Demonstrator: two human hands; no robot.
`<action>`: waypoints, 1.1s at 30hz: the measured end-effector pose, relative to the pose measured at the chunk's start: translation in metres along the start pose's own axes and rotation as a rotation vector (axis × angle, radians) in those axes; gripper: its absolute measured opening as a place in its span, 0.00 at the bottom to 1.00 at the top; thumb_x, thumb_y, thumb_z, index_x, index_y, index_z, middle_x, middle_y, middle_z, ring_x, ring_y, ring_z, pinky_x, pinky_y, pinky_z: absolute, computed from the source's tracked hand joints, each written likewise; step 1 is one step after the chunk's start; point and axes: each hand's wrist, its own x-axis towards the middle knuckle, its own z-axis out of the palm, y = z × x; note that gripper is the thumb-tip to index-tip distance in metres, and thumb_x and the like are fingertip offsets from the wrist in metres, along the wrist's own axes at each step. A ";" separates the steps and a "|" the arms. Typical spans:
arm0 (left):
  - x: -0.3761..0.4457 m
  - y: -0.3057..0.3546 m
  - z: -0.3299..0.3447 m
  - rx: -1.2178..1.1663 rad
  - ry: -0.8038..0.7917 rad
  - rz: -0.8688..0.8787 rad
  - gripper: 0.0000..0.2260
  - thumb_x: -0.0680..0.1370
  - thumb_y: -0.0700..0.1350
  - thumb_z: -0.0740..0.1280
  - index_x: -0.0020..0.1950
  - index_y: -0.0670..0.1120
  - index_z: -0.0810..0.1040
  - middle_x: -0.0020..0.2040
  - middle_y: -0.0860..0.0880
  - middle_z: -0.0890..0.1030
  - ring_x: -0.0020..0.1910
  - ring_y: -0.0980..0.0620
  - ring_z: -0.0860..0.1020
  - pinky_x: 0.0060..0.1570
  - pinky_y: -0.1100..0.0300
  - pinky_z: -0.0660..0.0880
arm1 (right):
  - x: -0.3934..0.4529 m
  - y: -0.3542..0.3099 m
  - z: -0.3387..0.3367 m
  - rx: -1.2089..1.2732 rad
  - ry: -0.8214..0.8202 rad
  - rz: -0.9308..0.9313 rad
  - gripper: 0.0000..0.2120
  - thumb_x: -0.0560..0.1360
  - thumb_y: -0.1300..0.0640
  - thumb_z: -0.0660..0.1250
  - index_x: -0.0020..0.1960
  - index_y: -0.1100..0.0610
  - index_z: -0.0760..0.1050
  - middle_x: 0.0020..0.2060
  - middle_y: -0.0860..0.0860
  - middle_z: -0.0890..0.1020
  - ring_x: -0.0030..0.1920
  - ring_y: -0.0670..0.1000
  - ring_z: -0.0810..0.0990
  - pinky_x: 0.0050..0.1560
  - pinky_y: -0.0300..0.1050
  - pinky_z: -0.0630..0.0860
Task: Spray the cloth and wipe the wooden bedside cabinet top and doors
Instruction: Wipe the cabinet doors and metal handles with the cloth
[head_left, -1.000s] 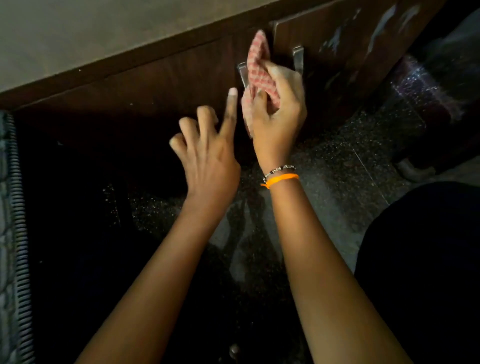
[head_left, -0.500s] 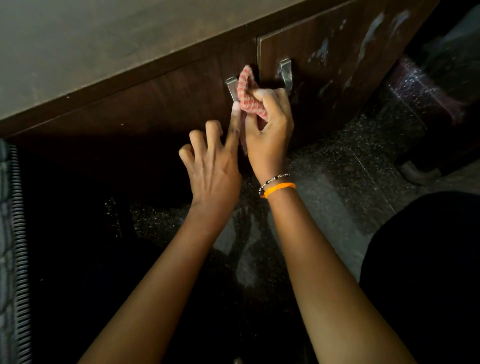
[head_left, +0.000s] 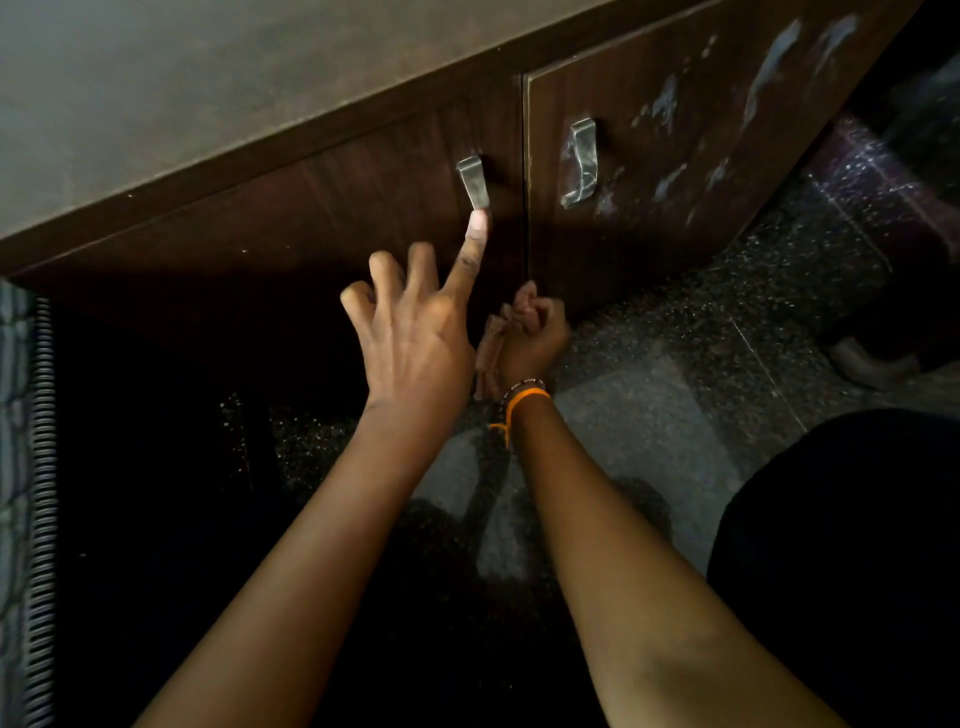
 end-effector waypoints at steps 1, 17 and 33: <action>0.000 0.001 0.000 0.002 -0.016 -0.009 0.31 0.70 0.39 0.57 0.74 0.54 0.60 0.49 0.44 0.75 0.48 0.40 0.69 0.43 0.48 0.65 | 0.007 0.007 0.000 0.075 0.011 0.174 0.09 0.73 0.72 0.63 0.42 0.60 0.71 0.37 0.55 0.79 0.29 0.36 0.76 0.31 0.27 0.74; 0.009 -0.001 -0.016 -0.087 -0.032 0.003 0.31 0.67 0.44 0.45 0.68 0.55 0.69 0.44 0.47 0.79 0.48 0.39 0.71 0.42 0.49 0.61 | -0.033 -0.084 0.007 -0.003 0.132 -0.413 0.11 0.71 0.67 0.67 0.51 0.69 0.75 0.44 0.61 0.81 0.42 0.42 0.77 0.46 0.24 0.70; 0.003 0.006 -0.012 -0.055 -0.078 0.003 0.33 0.72 0.35 0.60 0.75 0.55 0.56 0.49 0.47 0.77 0.52 0.41 0.68 0.42 0.52 0.54 | 0.009 -0.029 -0.016 -0.159 0.054 -0.222 0.11 0.66 0.72 0.65 0.38 0.57 0.72 0.42 0.59 0.76 0.41 0.48 0.75 0.47 0.40 0.74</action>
